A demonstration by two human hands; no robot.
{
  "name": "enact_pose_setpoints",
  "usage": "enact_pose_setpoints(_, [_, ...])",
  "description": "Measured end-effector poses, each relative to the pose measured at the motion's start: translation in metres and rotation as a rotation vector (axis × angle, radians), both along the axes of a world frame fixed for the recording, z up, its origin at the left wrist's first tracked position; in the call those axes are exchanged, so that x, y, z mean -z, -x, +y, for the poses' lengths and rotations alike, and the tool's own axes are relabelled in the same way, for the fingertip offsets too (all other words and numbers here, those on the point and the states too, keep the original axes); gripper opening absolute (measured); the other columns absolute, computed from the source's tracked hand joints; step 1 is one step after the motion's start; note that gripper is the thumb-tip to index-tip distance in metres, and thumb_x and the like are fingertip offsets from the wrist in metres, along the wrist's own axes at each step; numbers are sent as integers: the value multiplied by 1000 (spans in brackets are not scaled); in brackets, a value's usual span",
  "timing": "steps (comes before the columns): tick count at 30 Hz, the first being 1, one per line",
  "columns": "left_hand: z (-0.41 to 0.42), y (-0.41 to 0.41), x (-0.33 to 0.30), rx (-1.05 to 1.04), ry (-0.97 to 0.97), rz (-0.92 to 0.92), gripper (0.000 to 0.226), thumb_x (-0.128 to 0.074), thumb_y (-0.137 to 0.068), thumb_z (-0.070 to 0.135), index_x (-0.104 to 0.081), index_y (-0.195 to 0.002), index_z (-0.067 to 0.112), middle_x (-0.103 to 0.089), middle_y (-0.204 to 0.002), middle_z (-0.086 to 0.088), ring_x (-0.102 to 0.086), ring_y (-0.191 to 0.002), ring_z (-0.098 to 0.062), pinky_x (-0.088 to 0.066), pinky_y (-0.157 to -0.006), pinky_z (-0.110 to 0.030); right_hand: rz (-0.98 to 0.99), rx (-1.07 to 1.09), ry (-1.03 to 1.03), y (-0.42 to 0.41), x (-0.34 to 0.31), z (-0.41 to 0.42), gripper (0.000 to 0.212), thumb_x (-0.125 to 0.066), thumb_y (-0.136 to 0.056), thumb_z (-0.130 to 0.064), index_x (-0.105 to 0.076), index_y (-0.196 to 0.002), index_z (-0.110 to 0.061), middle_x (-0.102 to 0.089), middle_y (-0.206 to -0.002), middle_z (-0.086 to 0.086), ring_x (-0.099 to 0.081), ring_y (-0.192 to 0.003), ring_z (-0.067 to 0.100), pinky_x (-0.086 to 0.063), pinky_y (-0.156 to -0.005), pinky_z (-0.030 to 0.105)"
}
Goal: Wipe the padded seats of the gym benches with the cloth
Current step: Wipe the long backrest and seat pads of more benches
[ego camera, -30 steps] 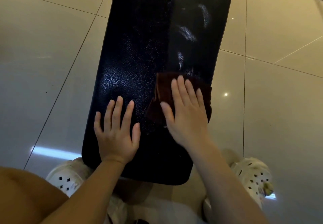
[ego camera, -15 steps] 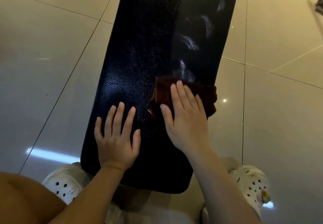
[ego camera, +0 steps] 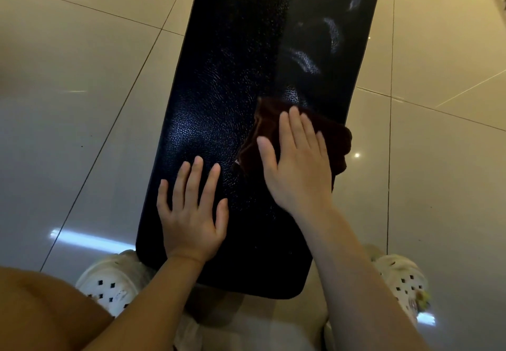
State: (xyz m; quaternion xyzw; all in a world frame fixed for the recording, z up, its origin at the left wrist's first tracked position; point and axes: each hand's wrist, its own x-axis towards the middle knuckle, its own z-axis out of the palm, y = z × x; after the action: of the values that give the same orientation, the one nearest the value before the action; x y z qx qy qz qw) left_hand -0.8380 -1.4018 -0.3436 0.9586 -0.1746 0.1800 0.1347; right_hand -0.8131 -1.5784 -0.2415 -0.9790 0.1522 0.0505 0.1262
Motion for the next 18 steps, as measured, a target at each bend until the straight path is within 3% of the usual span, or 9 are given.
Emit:
enact_pose_setpoints(5, [2, 1, 1, -7, -6, 0, 53, -38, -97, 37, -36, -148, 21, -37, -153, -11, -33, -141, -28, -22, -114, -54, -12, -48, 20, -33, -5, -15, 63, -14, -104, -50, -4, -157, -18, 3, -165, -1, 5, -151, 14, 4, -121, 36])
enact_pose_setpoints(11, [0, 0, 1, -4, 3, -2, 54, -39, -96, 36, -36, -147, 20, -37, -153, -12, -34, -141, -30, -22, -113, -56, -1, 13, 45, 50, 15, -2, 77, -13, -97, -67, -10, -157, -19, -3, -164, -3, 1, -151, 13, 5, -121, 34])
enact_pose_setpoints(15, [0, 1, 1, -2, 1, -5, 54, -39, -96, 36, -36, -147, 20, -37, -153, -12, -33, -141, -30, -22, -113, -56, -29, 20, 34, 93, 25, 16, 72, -15, -100, -61, -31, -152, -14, -25, -160, 2, -17, -148, 17, -7, -119, 39])
enact_pose_setpoints(18, [0, 0, 0, -4, 9, -15, 54, -38, -97, 36, -36, -148, 20, -37, -153, -12, -34, -141, -30, -21, -114, -56, -46, 16, 0, 91, 27, 14, 72, -9, -99, -61, -26, -154, -17, -21, -161, 0, -11, -150, 15, -3, -120, 41])
